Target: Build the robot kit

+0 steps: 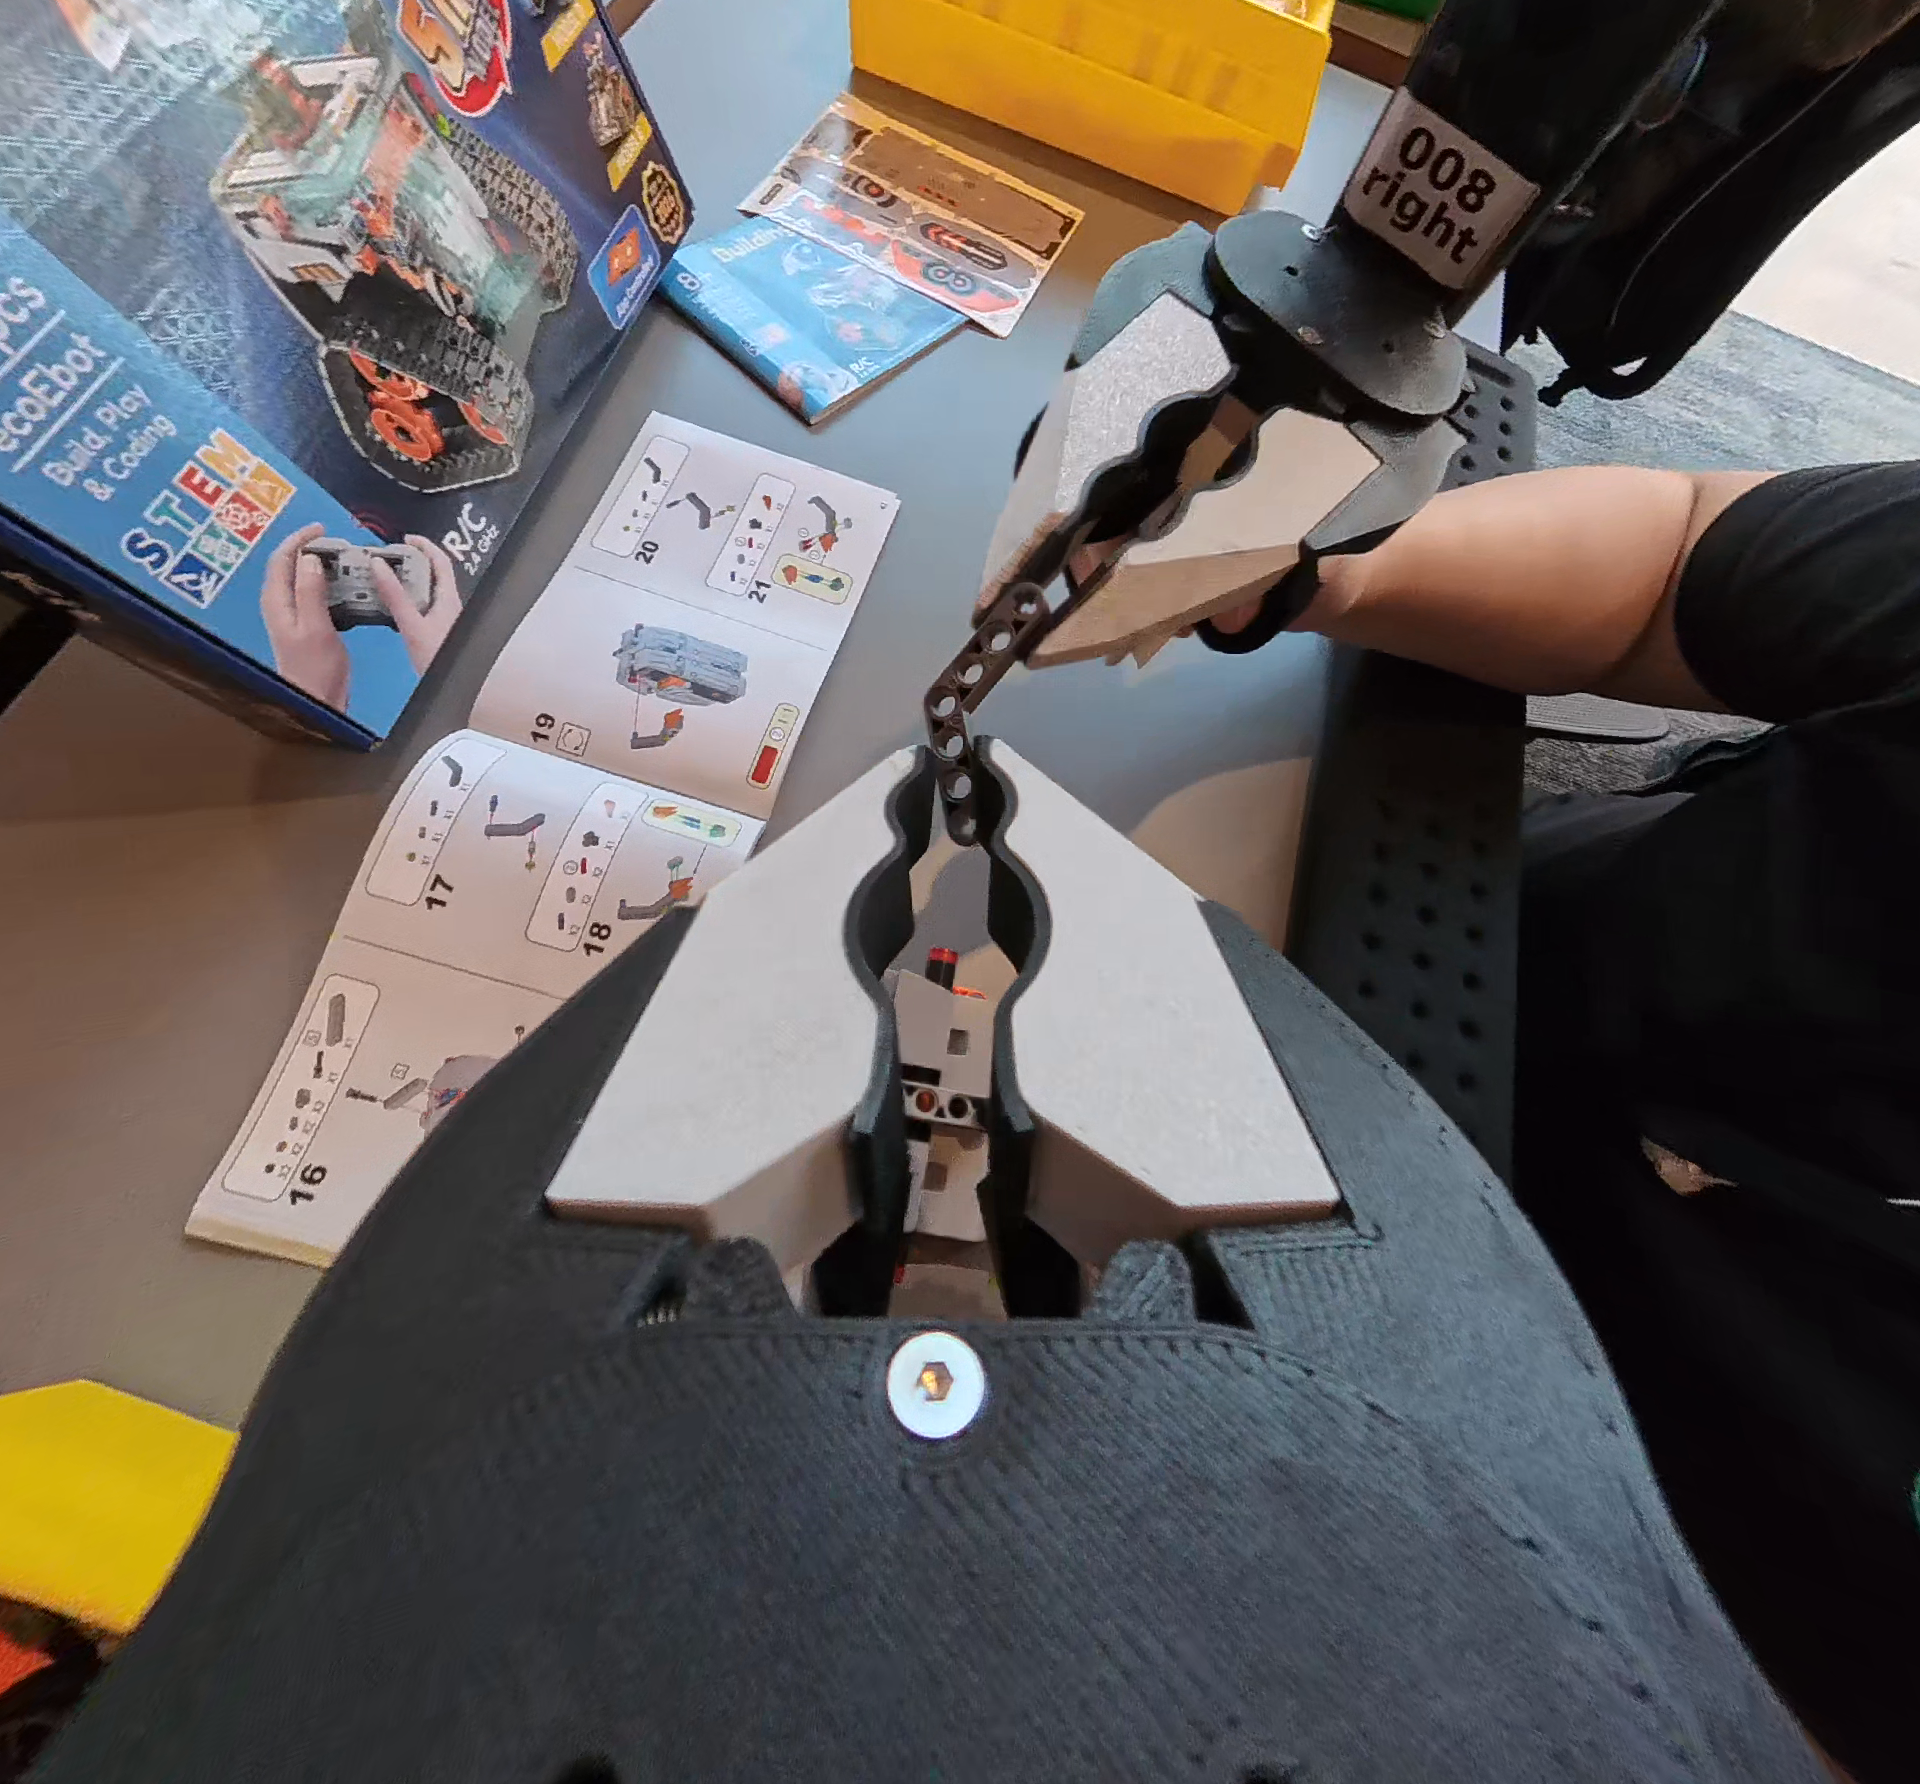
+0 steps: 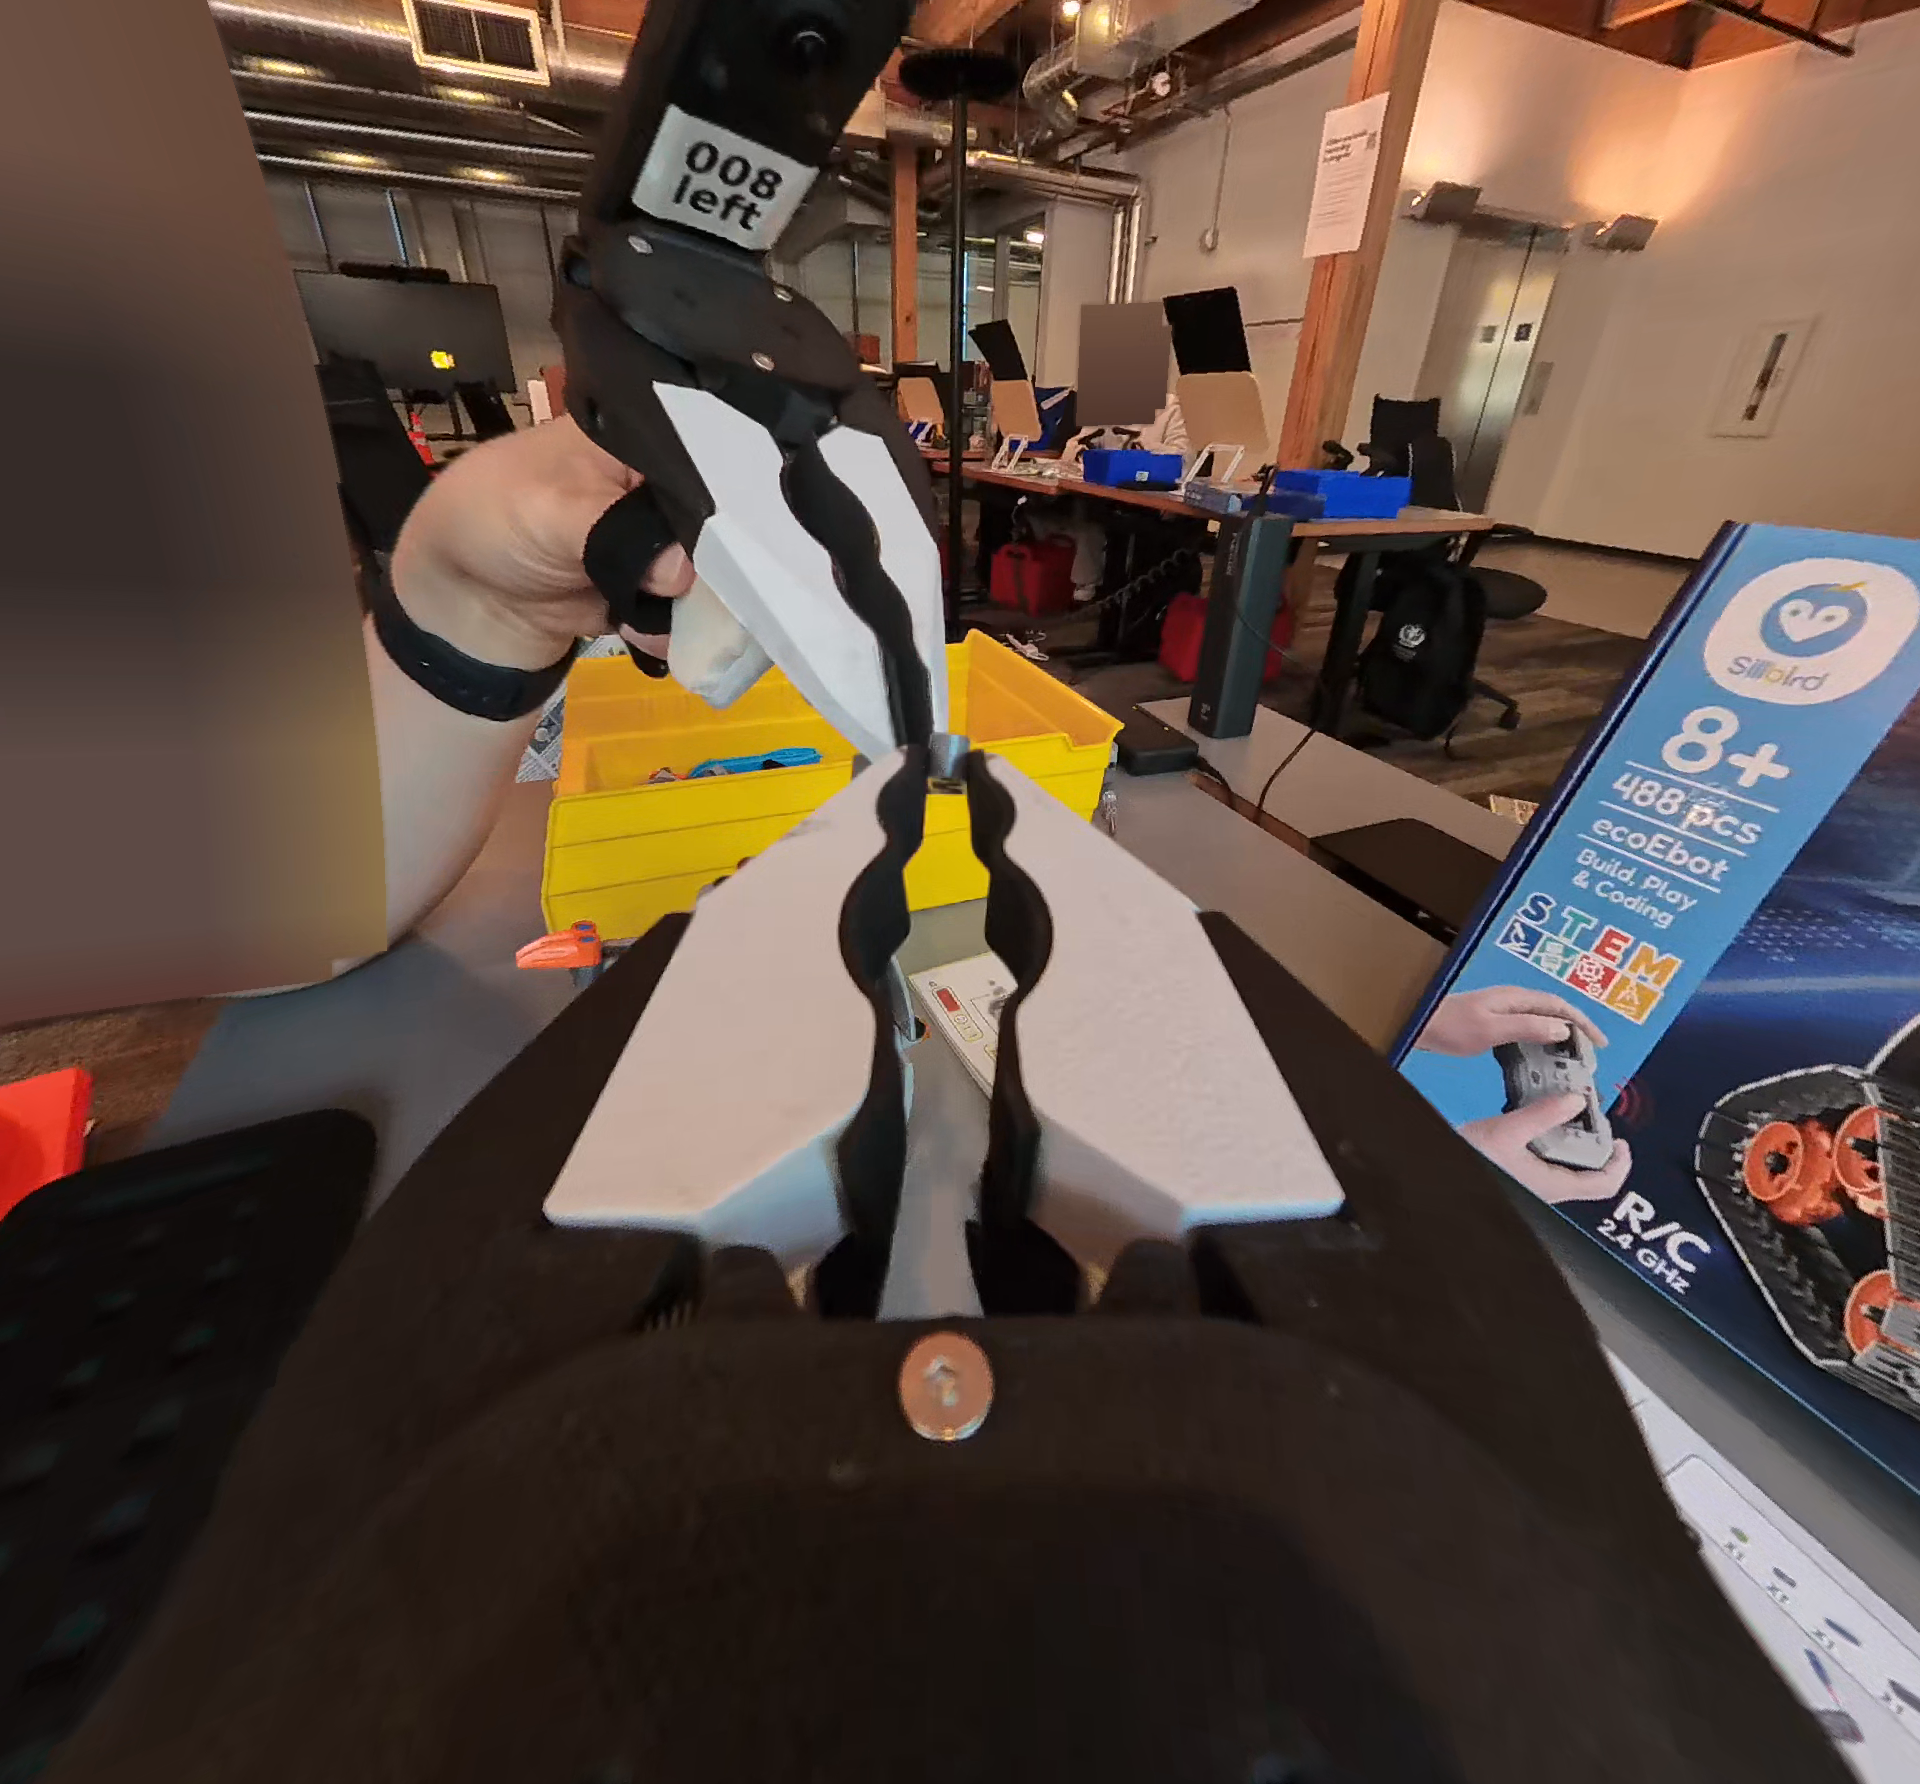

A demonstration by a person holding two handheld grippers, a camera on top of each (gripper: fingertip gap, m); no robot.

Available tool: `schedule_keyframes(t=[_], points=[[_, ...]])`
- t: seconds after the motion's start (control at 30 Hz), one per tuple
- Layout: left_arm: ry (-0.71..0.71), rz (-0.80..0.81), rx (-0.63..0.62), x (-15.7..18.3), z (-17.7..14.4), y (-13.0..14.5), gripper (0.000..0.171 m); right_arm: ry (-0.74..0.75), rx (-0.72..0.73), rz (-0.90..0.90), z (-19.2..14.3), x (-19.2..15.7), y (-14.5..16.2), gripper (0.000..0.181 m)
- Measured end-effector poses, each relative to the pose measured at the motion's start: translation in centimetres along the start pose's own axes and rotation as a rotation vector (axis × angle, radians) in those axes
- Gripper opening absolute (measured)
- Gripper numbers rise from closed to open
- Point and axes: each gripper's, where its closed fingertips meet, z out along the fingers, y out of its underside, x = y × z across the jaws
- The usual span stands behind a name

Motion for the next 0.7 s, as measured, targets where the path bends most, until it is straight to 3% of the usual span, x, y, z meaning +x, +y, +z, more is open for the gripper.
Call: schedule_keyframes(t=[0.07, 0.13, 0.17, 0.2, 0.27, 0.33, 0.43, 0.7], points=[[0.02, 0.027, 0.013, 0.3, 0.2, -0.2, 0.006, -0.025, -0.064, -0.04, -0.8, 0.4, 0.2, 0.007], [0.003, 0.011, 0.026, -0.1, -0.3, -0.5, 0.043, 0.028, -0.217, -0.151, -3.4, 3.5, 1.2, 0.007], [-0.026, 0.004, 0.042, -0.7, -1.2, -0.7, 0.048, -0.016, -0.335, -0.136, -5.4, 4.5, 3.0, 0.007], [-0.063, -0.001, 0.069, -1.4, -2.2, -1.1, 0.045, -0.072, -0.429, -0.065, -7.6, 5.1, 5.0, 0.007], [-0.133, -0.022, 0.125, -2.6, -4.8, -1.6, 0.041, -0.11, -0.414, 0.054, -10.4, 6.2, 8.0, 0.006], [-0.169, -0.048, 0.176, -3.2, -6.9, -2.0, 0.035, -0.167, -0.421, 0.117, -10.7, 5.7, 10.5, 0.006], [-0.203, -0.066, 0.203, -3.7, -8.8, -2.1, 0.03, -0.259, -0.575, 0.026, -9.6, 4.1, 14.2, 0.007], [-0.304, -0.066, 0.183, -5.0, -10.9, -1.3, 0.028, -0.337, -0.665, 0.025, -10.2, 3.2, 16.6, 0.007]])
